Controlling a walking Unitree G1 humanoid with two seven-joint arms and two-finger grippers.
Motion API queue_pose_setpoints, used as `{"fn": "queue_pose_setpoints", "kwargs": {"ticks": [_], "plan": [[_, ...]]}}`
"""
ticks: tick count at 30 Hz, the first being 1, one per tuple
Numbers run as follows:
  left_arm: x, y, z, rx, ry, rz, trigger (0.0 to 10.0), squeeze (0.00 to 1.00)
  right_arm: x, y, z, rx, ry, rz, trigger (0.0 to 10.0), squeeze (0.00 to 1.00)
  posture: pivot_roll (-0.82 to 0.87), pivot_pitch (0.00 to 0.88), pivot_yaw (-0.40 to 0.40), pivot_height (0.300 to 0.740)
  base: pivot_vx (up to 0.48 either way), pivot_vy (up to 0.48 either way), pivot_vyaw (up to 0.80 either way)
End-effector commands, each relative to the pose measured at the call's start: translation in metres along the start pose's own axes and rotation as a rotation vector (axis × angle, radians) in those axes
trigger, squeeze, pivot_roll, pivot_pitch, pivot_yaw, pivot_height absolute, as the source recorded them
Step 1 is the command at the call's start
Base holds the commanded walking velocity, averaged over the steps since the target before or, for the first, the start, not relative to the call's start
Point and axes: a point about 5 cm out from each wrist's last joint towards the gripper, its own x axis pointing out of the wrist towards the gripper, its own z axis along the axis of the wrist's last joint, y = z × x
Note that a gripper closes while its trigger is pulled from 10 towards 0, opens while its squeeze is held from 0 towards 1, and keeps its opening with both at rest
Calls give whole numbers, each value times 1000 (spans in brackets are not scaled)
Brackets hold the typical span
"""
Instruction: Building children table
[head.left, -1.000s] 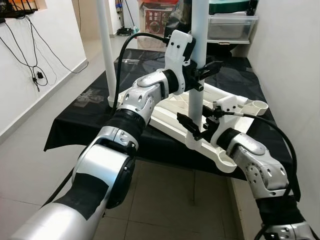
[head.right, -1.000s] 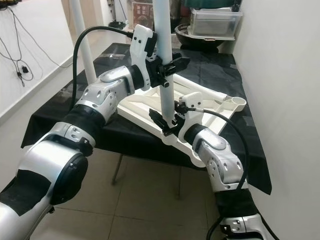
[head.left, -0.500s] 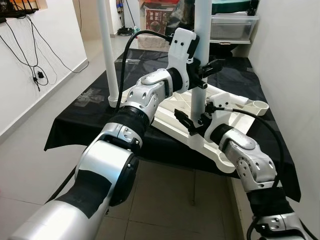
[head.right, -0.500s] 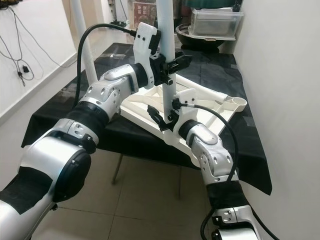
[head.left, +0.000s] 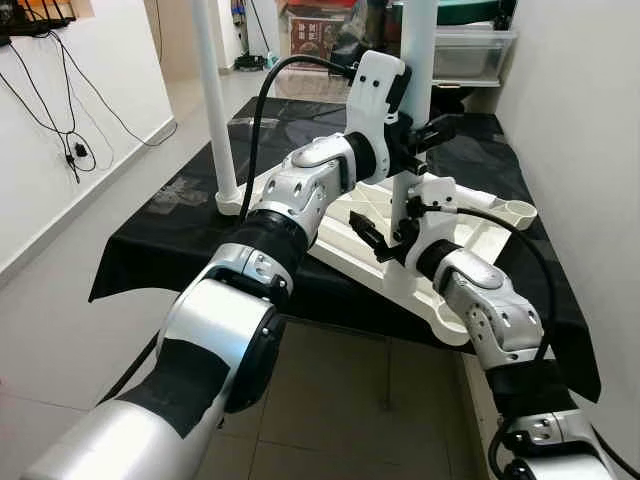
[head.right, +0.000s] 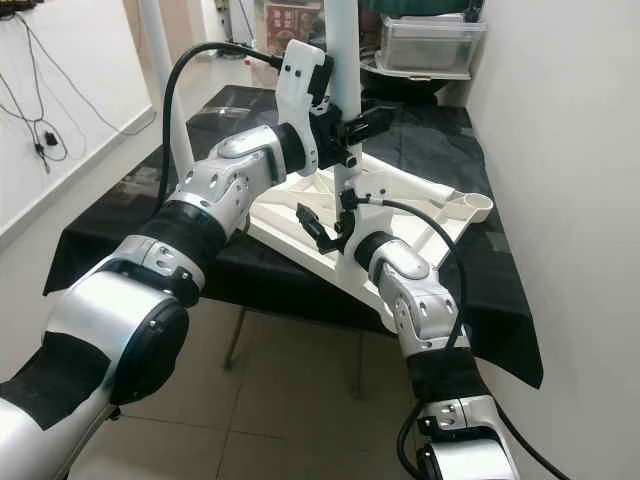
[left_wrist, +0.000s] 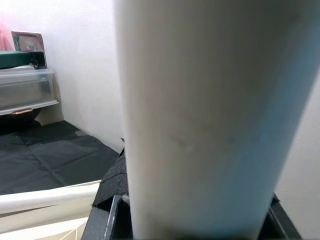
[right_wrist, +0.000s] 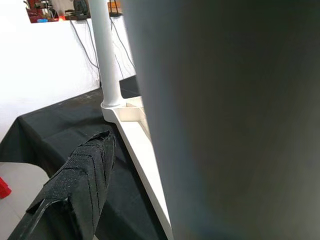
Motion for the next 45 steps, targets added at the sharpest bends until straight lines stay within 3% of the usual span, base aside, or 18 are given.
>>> {"fn": "queue_pose_setpoints", "kwargs": {"ticks": [1,2,3,15,23,24,32,33,37,45], "plan": [[6,-7,8,-1,-29,-31,10000,0,5,5,1,-12,-8,9,10000,0,94,0,-8,740,0,0,0],[6,-7,8,-4,-29,-31,10000,0,5,6,1,-12,-9,14,4157,0,92,0,-5,740,0,0,0],[6,-7,8,-4,-30,-31,10000,0,6,7,0,-15,-6,23,0,0,92,0,-5,740,0,0,0],[6,-7,5,-13,-15,-34,10000,0,8,4,3,-13,-23,3,0,0,94,0,-6,740,0,0,0],[7,-8,3,-62,-8,-43,10000,0,7,4,2,-15,-23,1,0,0,94,0,-9,740,0,0,0],[7,-8,4,-67,-22,-50,10000,1000,7,4,2,-15,-22,0,0,0,94,0,-8,740,0,0,0],[5,-1,14,-57,-77,23,10000,1000,7,2,1,-12,-23,-5,0,0,96,0,-11,740,0,0,0],[4,1,18,-69,-100,20,10000,0,6,1,1,-14,-26,-10,0,0,94,0,-11,740,0,0,0],[2,2,25,-77,-150,12,10000,0,4,-3,1,-21,-28,-21,0,0,96,0,-14,740,0,0,0],[-9,1,77,-137,-429,-2,10000,0,-3,-18,7,9,-101,-96,0,0,99,0,-17,740,0,0,0]]}}
